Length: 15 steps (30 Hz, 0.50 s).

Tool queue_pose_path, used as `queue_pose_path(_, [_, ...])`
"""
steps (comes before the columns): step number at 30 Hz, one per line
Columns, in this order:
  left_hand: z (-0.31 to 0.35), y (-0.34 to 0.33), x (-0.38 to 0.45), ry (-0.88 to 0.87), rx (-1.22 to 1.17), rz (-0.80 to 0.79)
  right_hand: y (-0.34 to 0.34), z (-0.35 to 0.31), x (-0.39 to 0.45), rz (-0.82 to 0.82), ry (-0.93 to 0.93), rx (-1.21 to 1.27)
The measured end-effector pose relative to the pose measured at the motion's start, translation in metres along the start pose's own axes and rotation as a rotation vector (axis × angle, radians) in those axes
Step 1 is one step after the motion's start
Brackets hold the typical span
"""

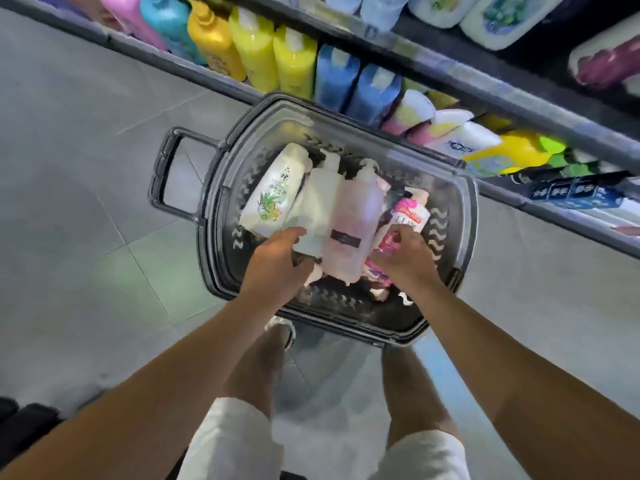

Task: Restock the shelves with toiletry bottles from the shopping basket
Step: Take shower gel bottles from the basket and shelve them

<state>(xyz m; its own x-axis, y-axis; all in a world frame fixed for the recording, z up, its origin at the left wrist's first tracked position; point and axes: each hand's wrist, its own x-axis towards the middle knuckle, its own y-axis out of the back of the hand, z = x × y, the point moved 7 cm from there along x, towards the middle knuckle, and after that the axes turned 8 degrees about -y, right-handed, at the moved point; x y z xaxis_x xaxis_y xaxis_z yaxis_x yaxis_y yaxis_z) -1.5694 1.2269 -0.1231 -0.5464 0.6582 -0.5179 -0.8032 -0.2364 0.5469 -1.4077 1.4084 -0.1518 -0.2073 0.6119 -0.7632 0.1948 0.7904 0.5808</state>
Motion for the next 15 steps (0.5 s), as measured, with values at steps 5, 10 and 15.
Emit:
queue_pose_path(5, [-0.022, -0.017, 0.028, -0.027, 0.007, -0.021, -0.030, 0.005, 0.036, 0.041, -0.063, 0.167])
queue_pose_path(10, [-0.041, -0.026, 0.056, 0.008, -0.040, 0.024, -0.063, 0.008, 0.070, -0.016, -0.101, 0.264])
queue_pose_path(15, [-0.042, -0.028, 0.068, 0.040, -0.092, 0.053, -0.066, 0.018, 0.069, -0.030, -0.081, 0.442])
